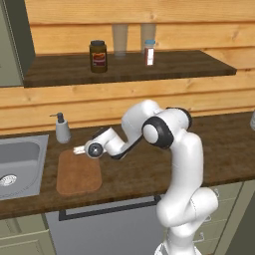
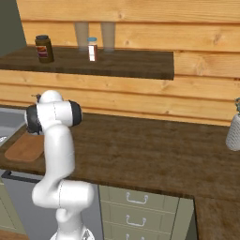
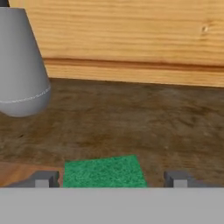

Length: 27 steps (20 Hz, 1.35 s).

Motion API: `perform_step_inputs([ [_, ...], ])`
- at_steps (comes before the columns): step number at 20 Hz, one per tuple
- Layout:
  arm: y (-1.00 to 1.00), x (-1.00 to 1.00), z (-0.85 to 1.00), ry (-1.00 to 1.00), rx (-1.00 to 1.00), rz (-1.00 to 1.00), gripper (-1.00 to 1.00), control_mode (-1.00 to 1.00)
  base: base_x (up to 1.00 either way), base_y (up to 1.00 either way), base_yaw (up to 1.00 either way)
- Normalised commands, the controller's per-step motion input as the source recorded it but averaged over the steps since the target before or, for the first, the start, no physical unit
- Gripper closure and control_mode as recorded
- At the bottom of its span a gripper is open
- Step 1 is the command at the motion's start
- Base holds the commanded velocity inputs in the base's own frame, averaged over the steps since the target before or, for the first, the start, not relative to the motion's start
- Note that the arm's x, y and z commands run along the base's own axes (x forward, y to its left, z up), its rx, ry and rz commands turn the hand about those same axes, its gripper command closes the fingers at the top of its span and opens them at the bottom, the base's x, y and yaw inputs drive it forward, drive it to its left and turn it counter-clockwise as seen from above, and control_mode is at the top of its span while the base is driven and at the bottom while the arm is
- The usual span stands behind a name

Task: Pick up the sponge from the counter and clean the cutting board by briefly scrubbing or pressing down on the cutting board. Once finished, release the sponge.

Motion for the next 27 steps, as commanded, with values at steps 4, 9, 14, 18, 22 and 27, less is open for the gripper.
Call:
perform_step_inputs([
  [4,0.0,-0.04,0.43,-0.17,0.0,0.0,-1.0,-1.0,0.0,0.0,0.0],
  [9,-0.21,-0.74,1.0,-0.29,0.06,0.0,-1.0,-1.0,0.0,0.0,0.0],
  [14,-0.58,-0.78,1.0,-0.22,0.11,0.01,-1.0,-1.0,0.0,0.0,0.0],
  [18,-0.58,-0.83,1.0,-0.23,0.1,0.0,-1.0,-1.0,0.0,0.0,0.0],
  [22,-0.69,-0.7,0.97,-0.14,0.11,0.0,-1.0,-1.0,0.0,0.0,0.0],
  [27,-0.94,-0.7,0.86,-0.06,0.13,0.0,-1.0,-1.0,0.0,0.0,0.0],
])
